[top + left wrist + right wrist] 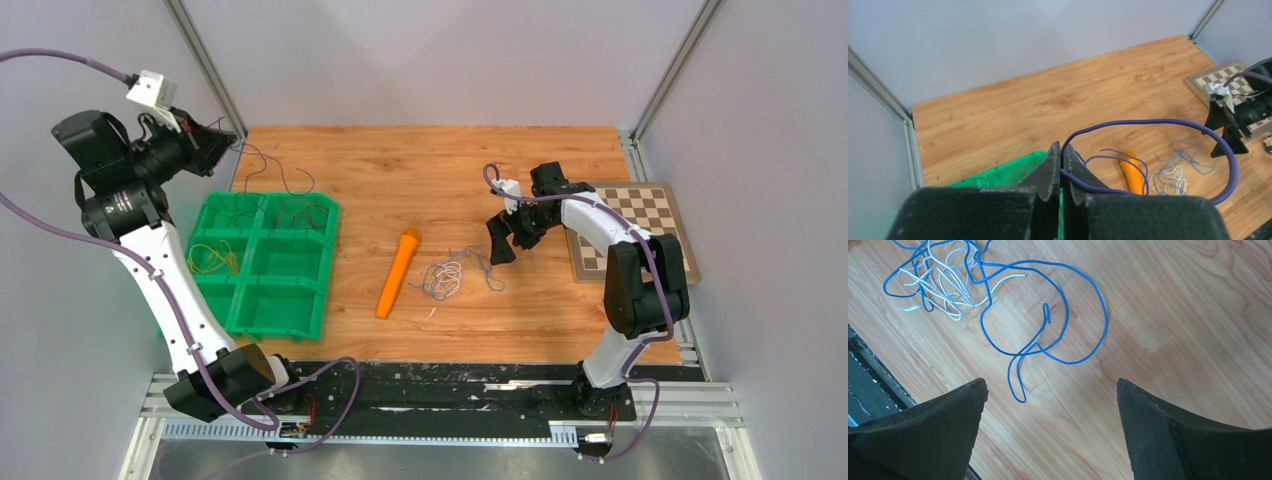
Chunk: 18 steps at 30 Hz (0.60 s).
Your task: Untangle the cables
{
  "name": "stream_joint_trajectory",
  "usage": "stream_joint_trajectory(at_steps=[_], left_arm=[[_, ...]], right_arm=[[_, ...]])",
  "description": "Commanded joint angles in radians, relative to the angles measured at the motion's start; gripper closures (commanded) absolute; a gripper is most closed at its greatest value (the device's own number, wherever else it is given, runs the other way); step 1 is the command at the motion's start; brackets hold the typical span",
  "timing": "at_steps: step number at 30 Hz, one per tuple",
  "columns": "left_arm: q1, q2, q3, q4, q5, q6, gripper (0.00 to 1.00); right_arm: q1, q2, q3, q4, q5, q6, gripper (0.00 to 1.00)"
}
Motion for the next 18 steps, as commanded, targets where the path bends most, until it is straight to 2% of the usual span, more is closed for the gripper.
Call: stream_joint_trajectory(at_steps=[1,8,11,16,18], left_arm=[[0.009,-0.04,-0.136,-0.002,-0.05,0.13,1.0],[0.009,-0.069,-0.256,-0.047,-0.09,0.299,1.0],[0.016,-0.061,-0.251,-0.086,-0.158,0.371,1.0],[0.048,-0.012,-0.181,-0.143,-0.178,0.455,1.0],[0.046,0.004,-0.18,-0.216,-0.147,0.524,1.0]], right_arm=[[-0.004,-0.038,-0.011,0.028,-0.025,0.005,0.0],[-0.005,-0.038,-0.02,0.027,-0.018,0.002,0.0],[-0.005,-0.044,-0.024,0.028,-0.014,-0.001,0.0],[-0.005,-0.042,-0.029,0.027,-0.012,-0.004,0.0],[-0.005,-0.033,-0.025,0.028,-0.016,-0.002,0.0]])
